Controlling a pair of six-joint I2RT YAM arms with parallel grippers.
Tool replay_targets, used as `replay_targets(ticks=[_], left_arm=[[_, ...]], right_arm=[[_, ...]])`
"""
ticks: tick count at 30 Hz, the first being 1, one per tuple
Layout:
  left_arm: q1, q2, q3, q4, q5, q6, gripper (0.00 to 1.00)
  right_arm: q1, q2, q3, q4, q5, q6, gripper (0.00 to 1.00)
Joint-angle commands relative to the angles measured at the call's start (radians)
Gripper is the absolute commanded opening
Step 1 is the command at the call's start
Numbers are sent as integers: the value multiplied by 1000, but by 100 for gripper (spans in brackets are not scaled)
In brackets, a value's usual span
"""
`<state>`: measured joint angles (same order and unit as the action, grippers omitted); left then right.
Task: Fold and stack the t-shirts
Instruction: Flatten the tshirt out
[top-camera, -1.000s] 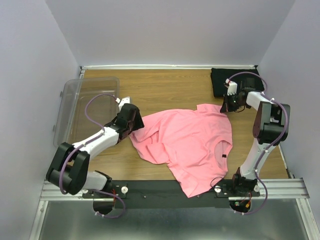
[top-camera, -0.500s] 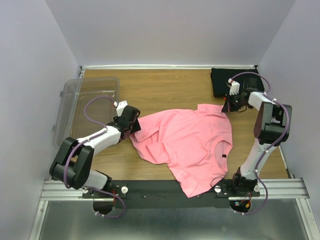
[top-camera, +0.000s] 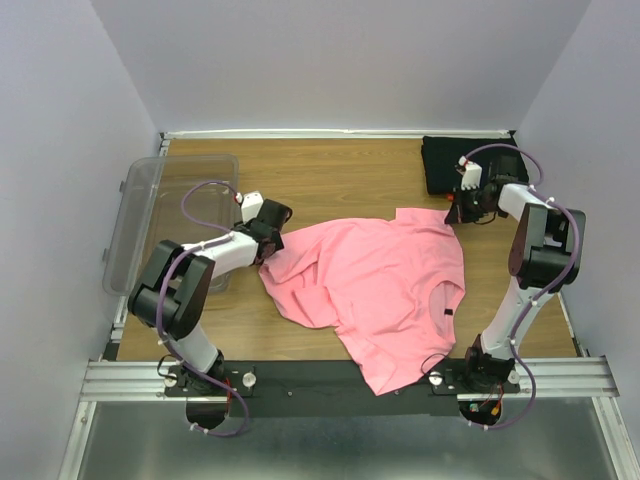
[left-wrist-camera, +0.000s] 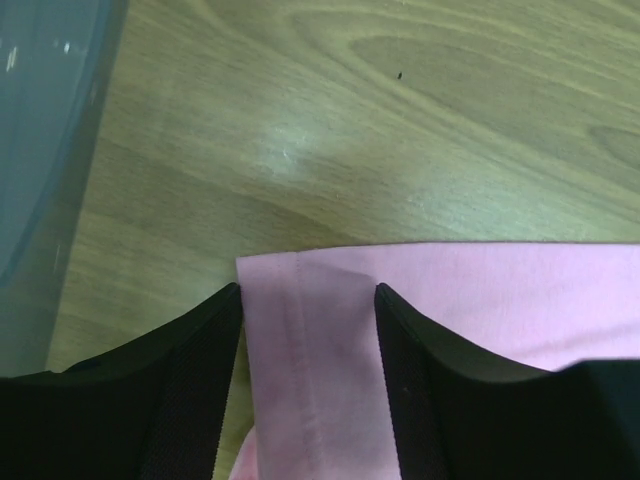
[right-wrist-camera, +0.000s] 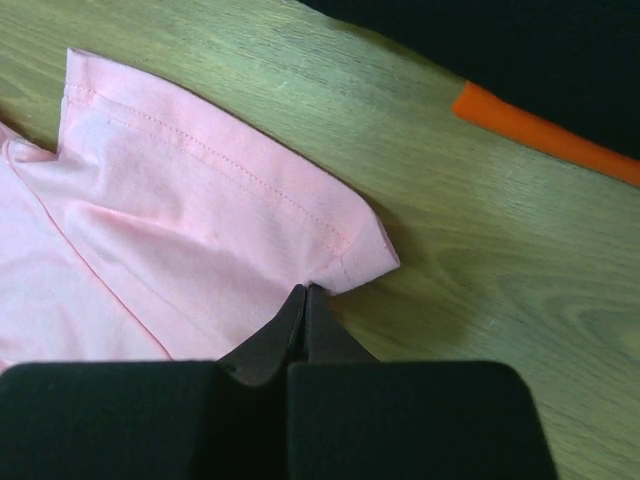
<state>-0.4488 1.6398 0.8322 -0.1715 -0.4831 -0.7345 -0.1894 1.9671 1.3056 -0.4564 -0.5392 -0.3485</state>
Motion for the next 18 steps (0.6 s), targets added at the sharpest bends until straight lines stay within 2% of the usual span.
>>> replay_targets(ticks=[1, 9, 14, 18], left_arm=[[4, 46, 22, -36, -72, -26, 61], [4, 60, 44, -49, -71, -19, 59], [7, 83, 70, -49, -42, 7, 45], [9, 101, 103, -51, -28, 30, 45]], right_arm=[[-15, -19, -14, 21, -15, 5, 2], [-18, -14, -8, 21, -19, 6, 2], [-21, -16, -6, 19, -19, 8, 2], [-31, -22, -8, 21, -19, 8, 2]])
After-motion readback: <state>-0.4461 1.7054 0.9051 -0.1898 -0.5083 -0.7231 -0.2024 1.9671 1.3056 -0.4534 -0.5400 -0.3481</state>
